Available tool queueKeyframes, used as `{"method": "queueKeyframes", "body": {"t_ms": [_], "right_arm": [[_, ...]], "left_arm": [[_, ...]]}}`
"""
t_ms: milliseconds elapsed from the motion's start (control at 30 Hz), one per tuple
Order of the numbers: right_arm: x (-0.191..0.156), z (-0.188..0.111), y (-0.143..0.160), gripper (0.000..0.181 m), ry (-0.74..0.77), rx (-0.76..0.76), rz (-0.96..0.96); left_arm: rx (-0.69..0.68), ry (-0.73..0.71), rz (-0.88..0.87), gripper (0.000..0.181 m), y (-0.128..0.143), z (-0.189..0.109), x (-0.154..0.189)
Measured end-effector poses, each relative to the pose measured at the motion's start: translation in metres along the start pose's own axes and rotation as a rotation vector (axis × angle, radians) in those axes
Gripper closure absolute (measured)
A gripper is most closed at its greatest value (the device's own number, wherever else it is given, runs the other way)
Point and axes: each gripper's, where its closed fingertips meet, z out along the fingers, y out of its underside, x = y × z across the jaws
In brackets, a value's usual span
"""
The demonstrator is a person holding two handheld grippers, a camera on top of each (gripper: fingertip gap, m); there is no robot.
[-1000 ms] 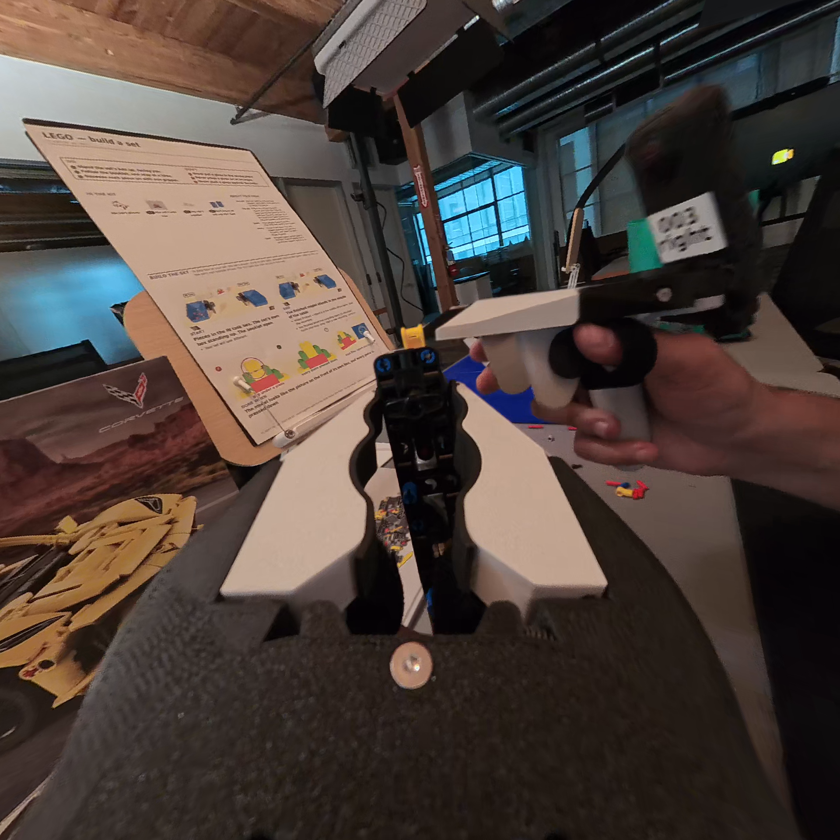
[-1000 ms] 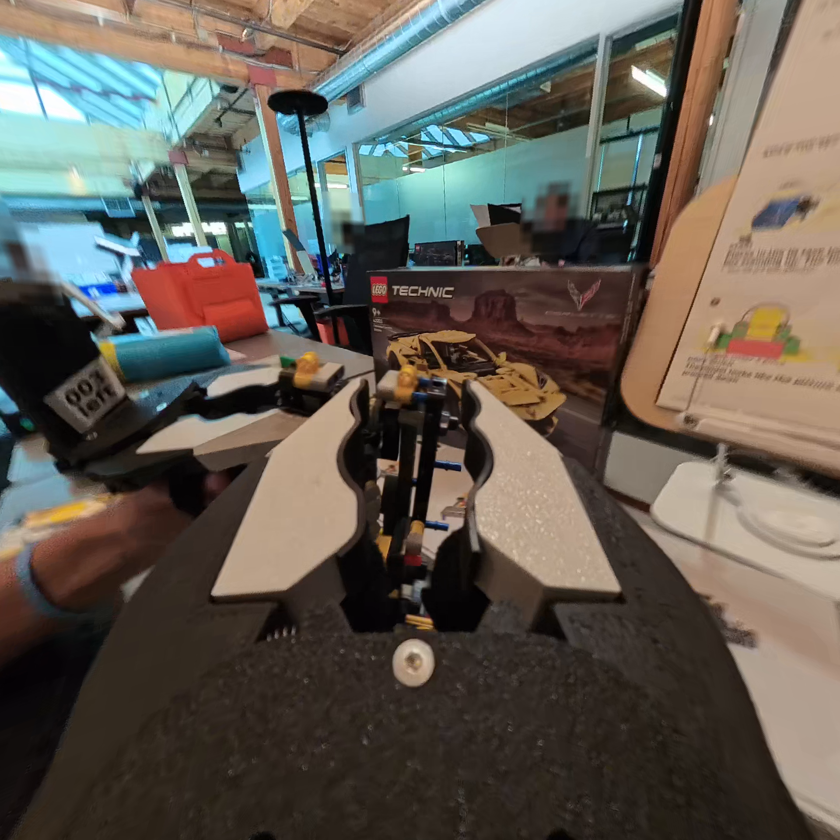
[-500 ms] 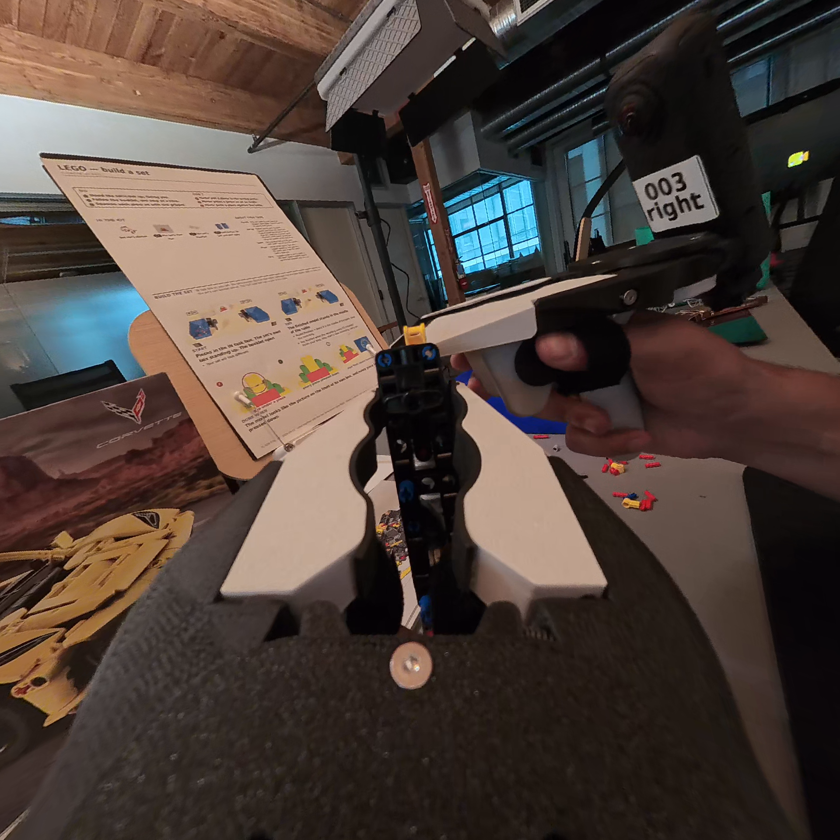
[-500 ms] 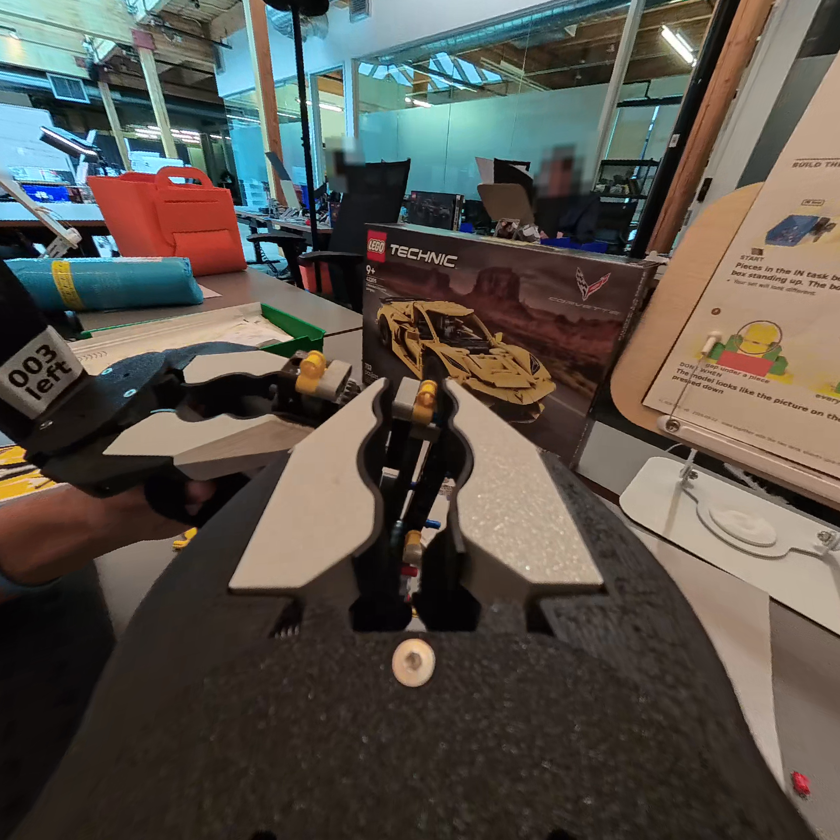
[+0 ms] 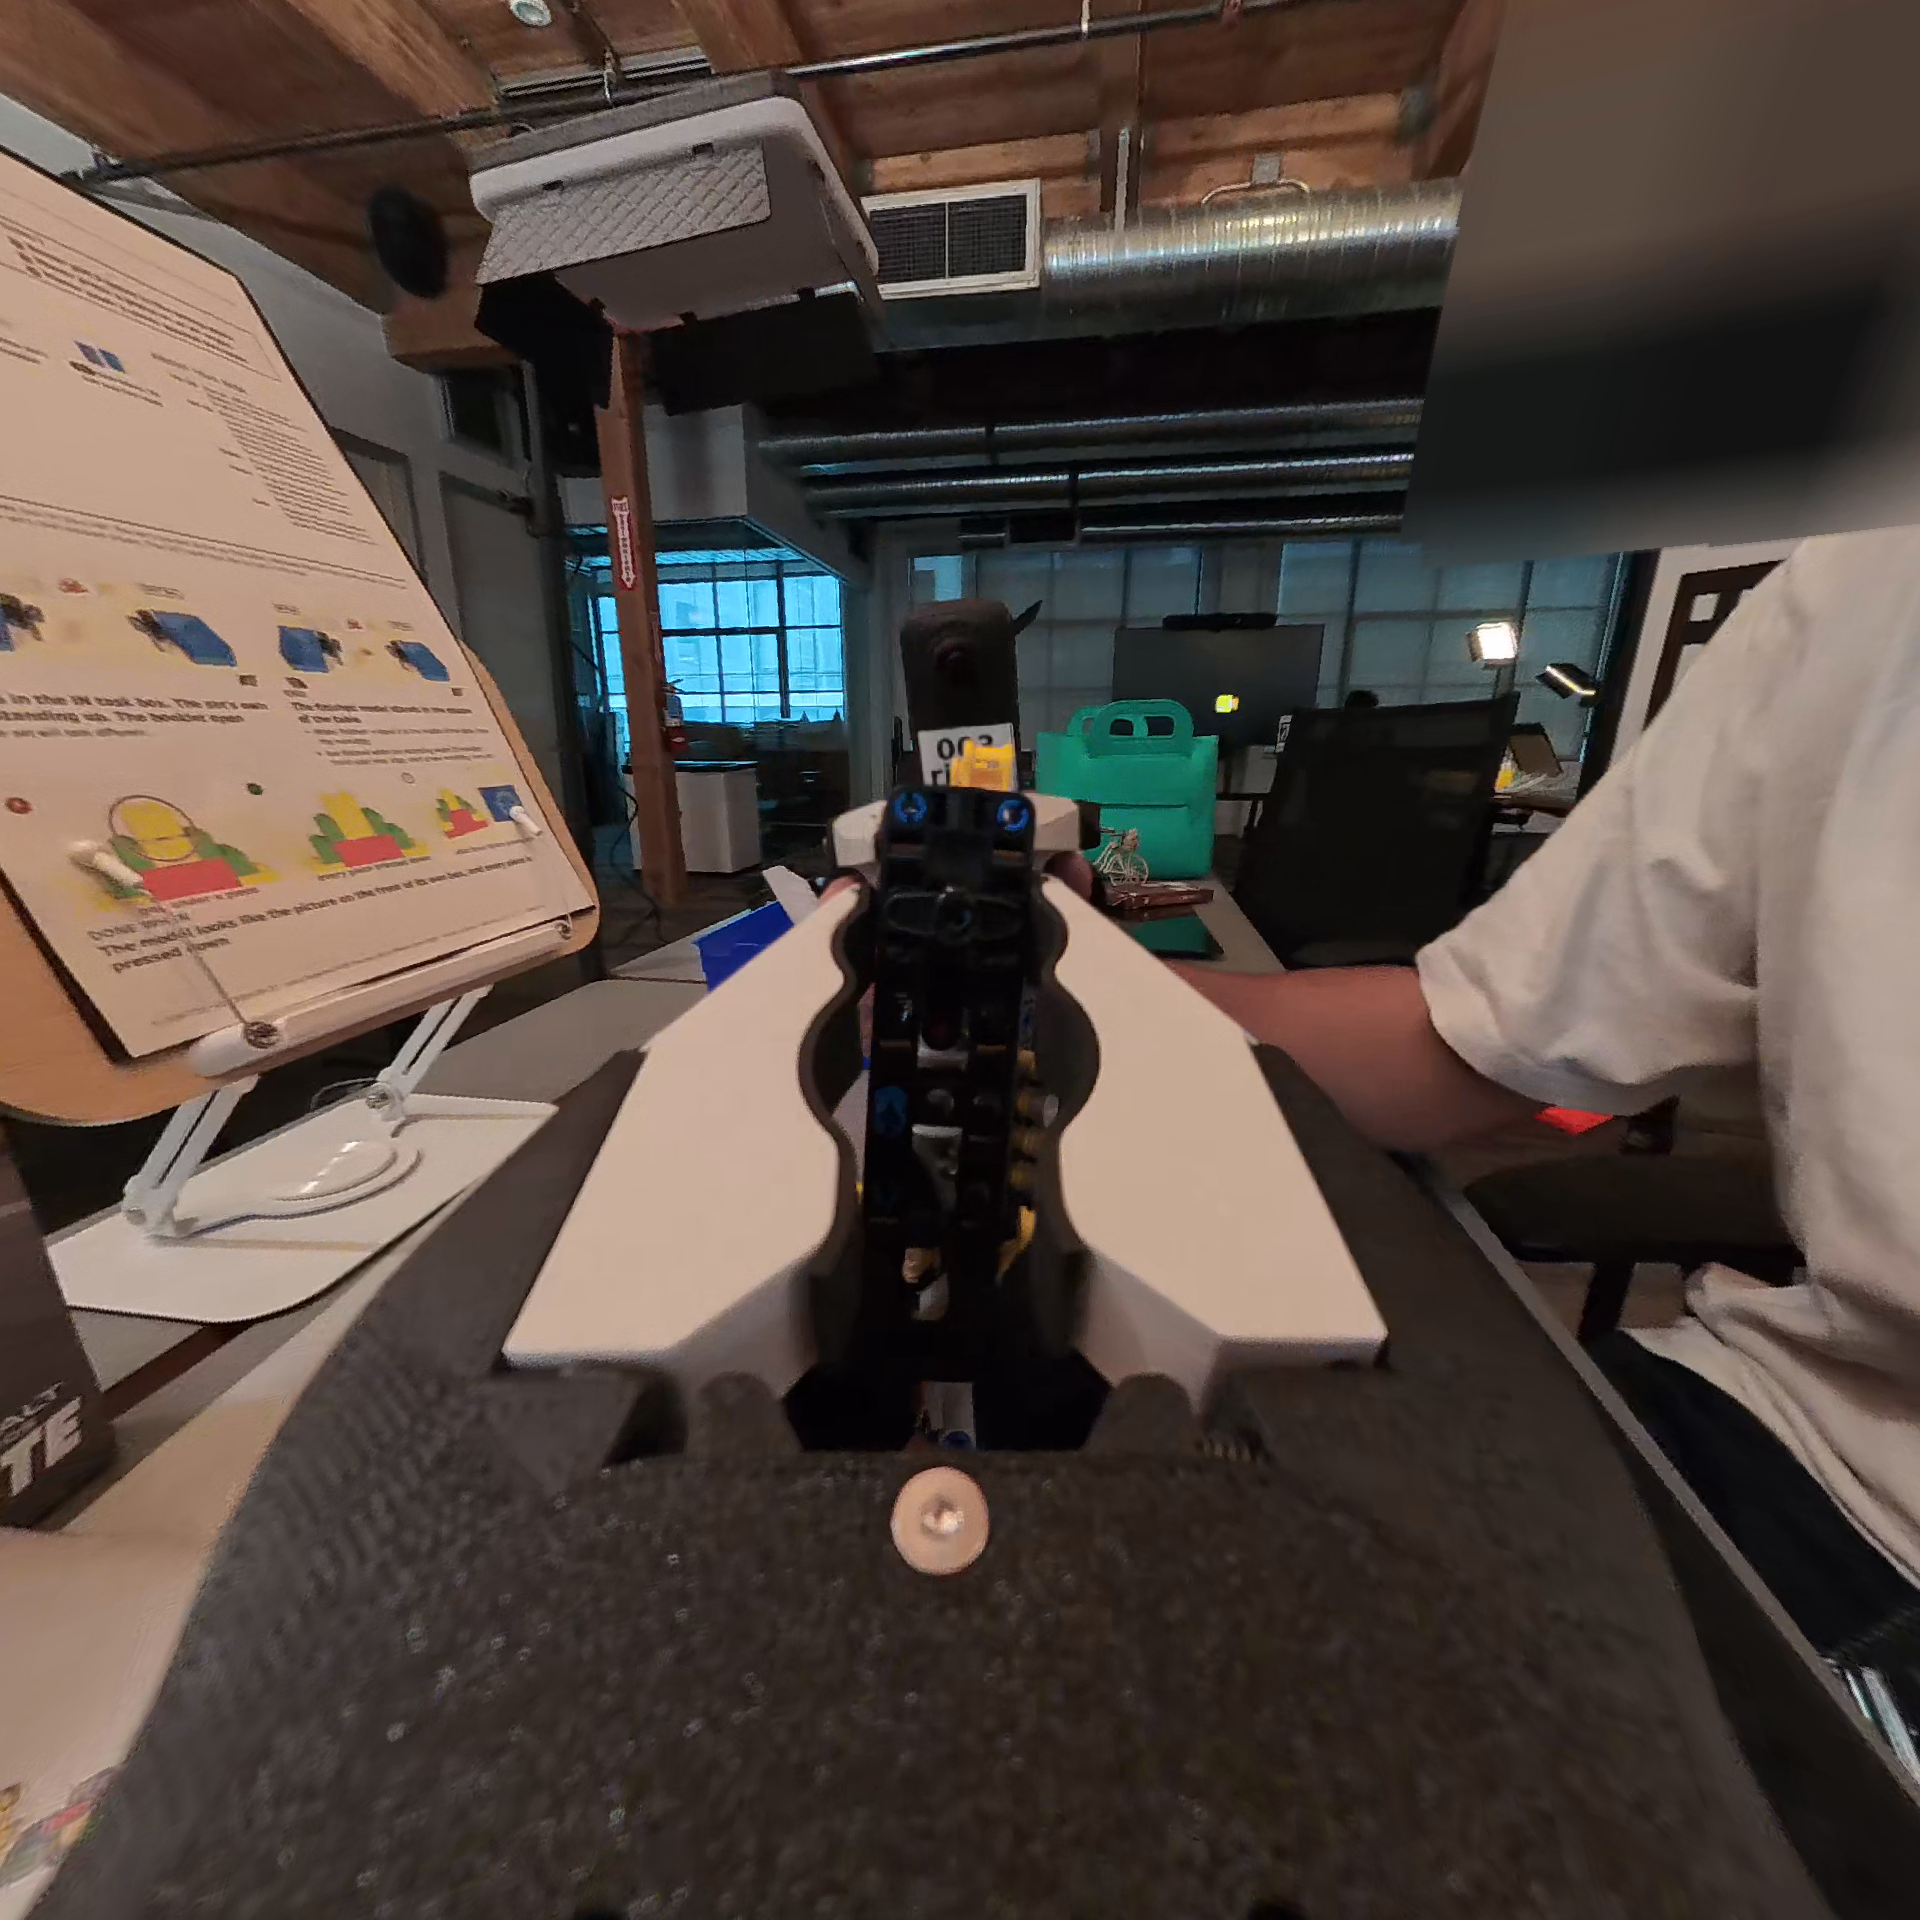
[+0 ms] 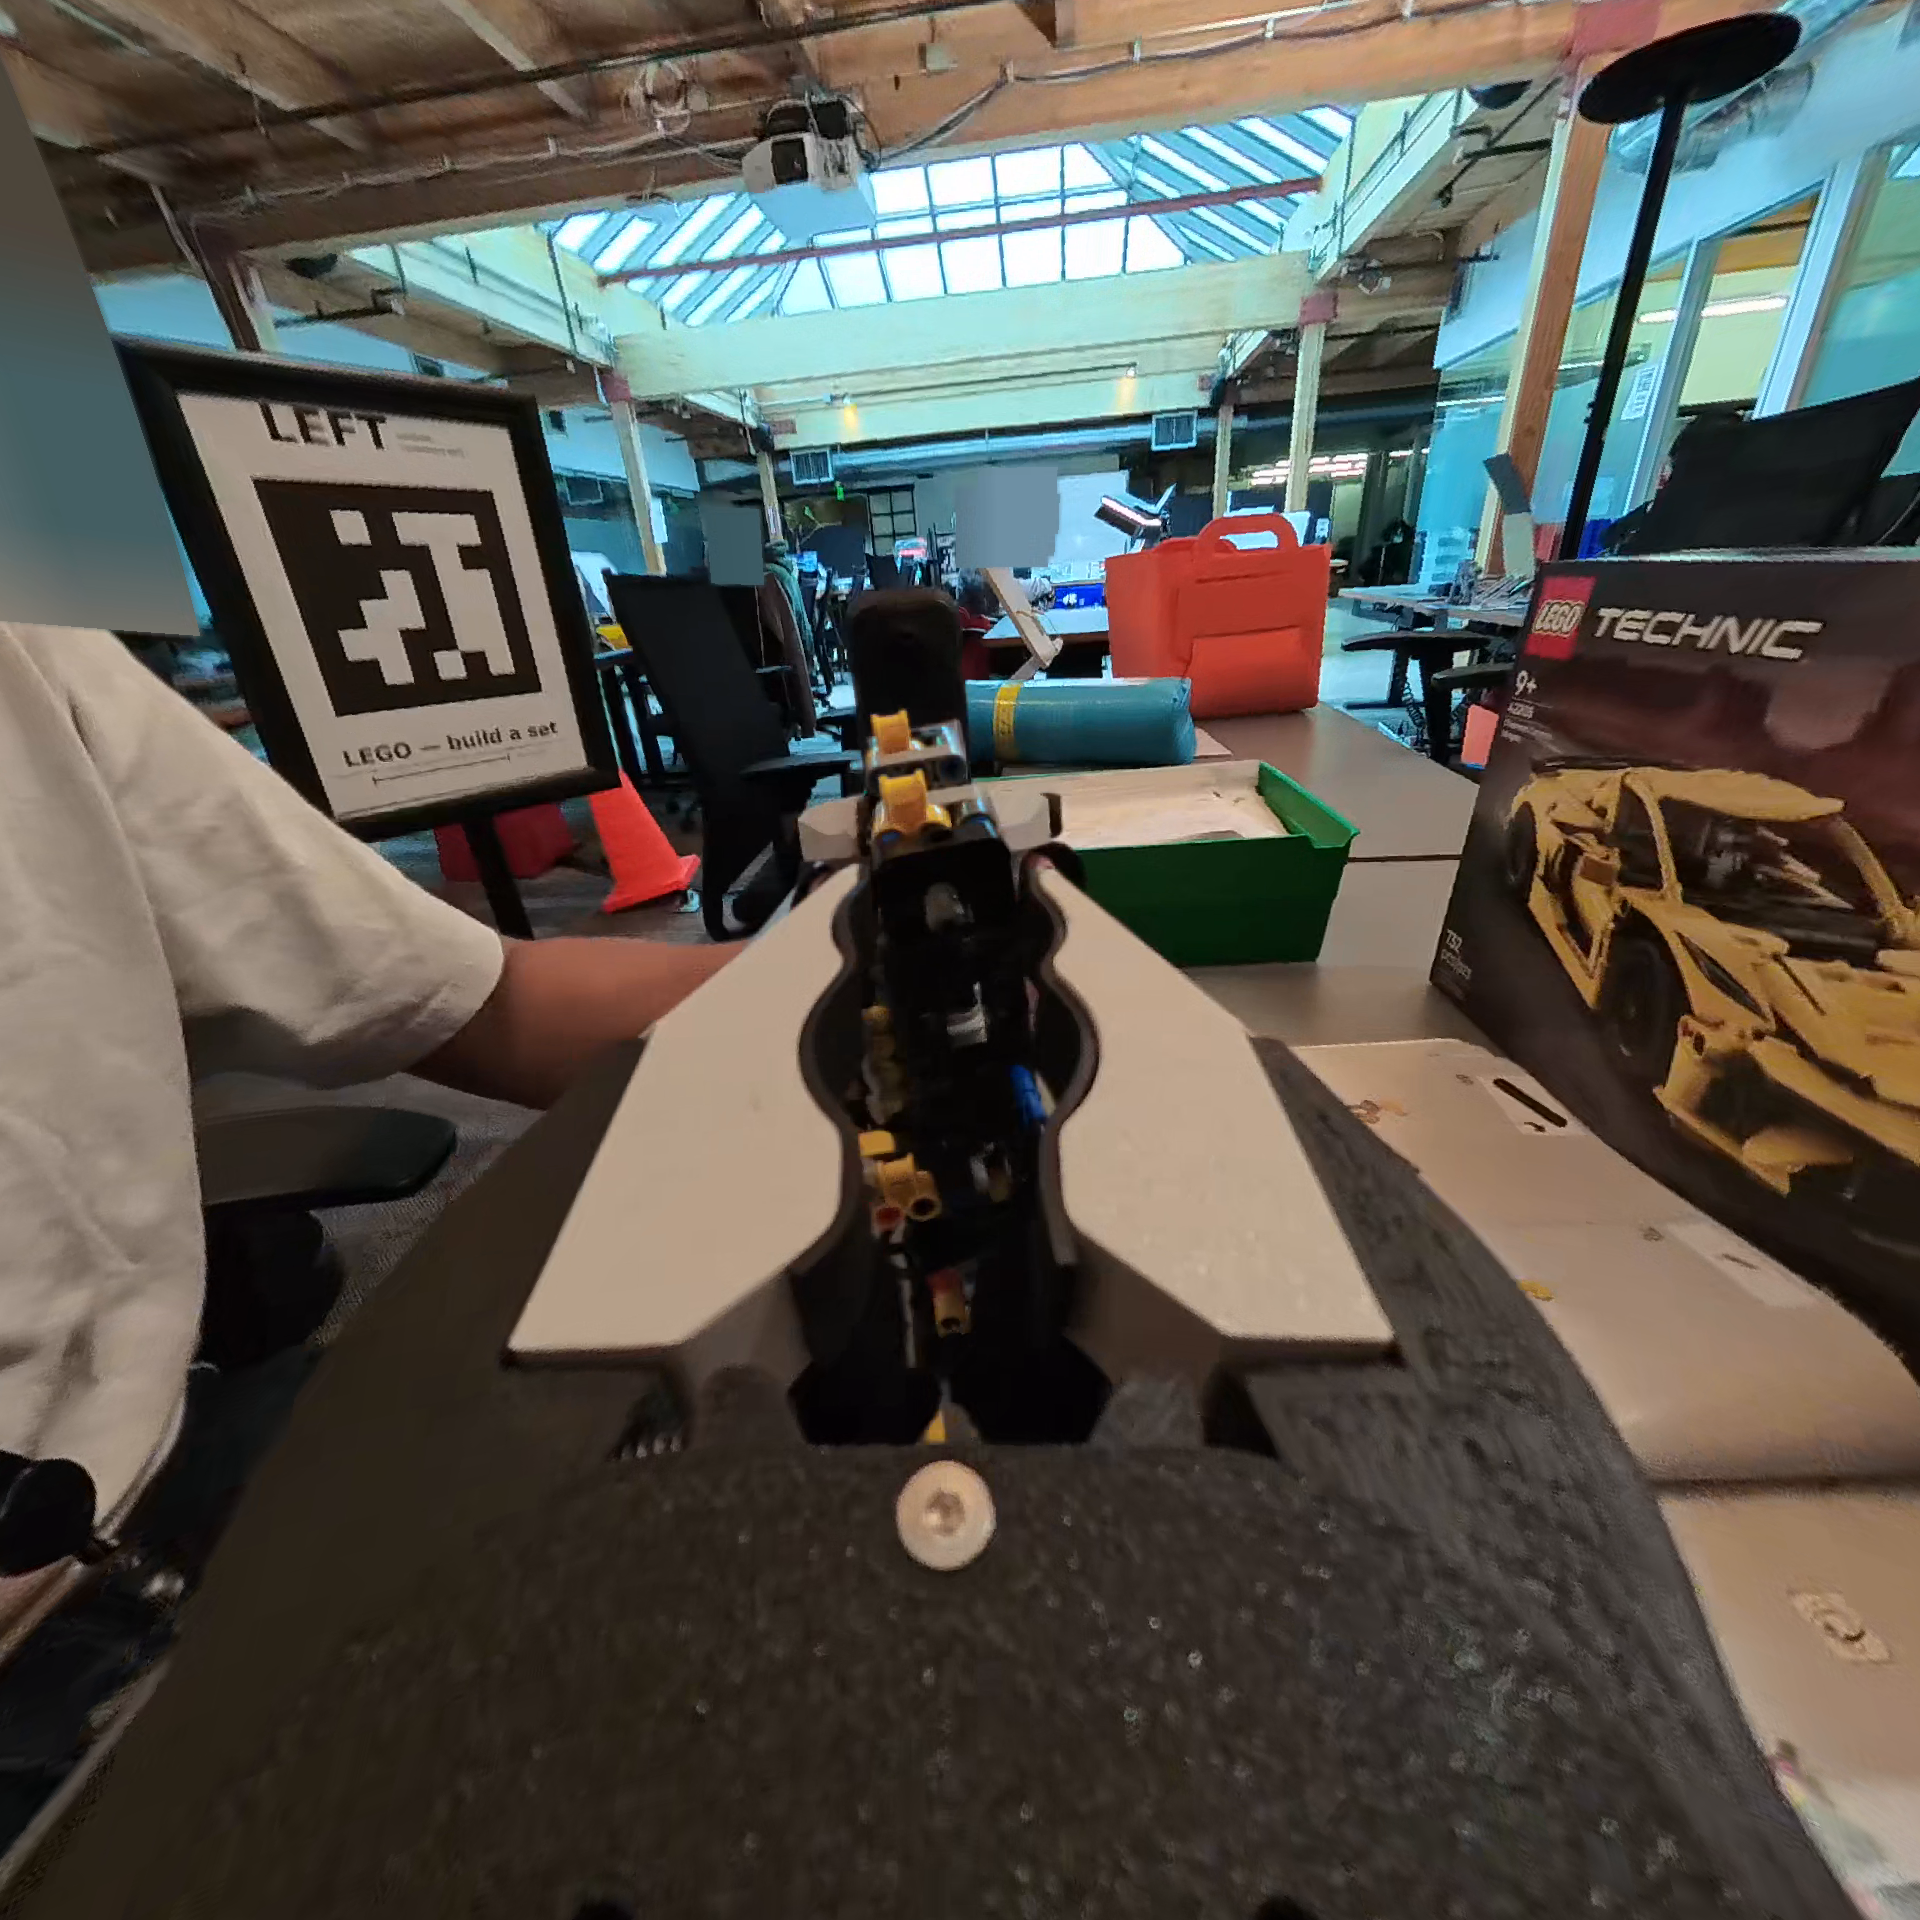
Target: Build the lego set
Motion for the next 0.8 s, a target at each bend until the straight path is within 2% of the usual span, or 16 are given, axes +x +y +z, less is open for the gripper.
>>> {"method": "queueKeyframes", "body": {"t_ms": [100,267,433,500,567,667,800], "right_arm": [[0.005,0.006,0.000,0.156,-0.001,-0.022,-0.059],[0.020,0.009,-0.001,0.157,0.116,0.025,-0.097],[0.015,0.003,0.000,0.156,0.046,0.002,-0.030],[0.014,0.002,0.000,0.156,0.036,-0.005,-0.031],[0.014,0.003,0.000,0.156,0.030,-0.022,-0.040],[0.009,0.008,0.000,0.156,0.025,-0.041,-0.067],[0.003,0.016,-0.001,0.156,0.031,-0.057,-0.095]], "left_arm": [[0.001,-0.022,-0.002,0.153,-0.001,-0.003,-0.006],[-0.011,-0.097,0.047,0.153,-0.002,-0.006,-0.017],[-0.099,-0.089,0.037,0.153,0.001,-0.001,-0.010],[-0.168,-0.058,0.024,0.136,-0.004,-0.005,-0.003],[-0.207,-0.080,0.069,0.130,-0.020,-0.011,-0.002],[-0.408,-0.075,0.179,0.130,-0.026,-0.005,0.000],[-0.836,0.022,0.292,0.130,-0.011,0.009,0.007]]}}
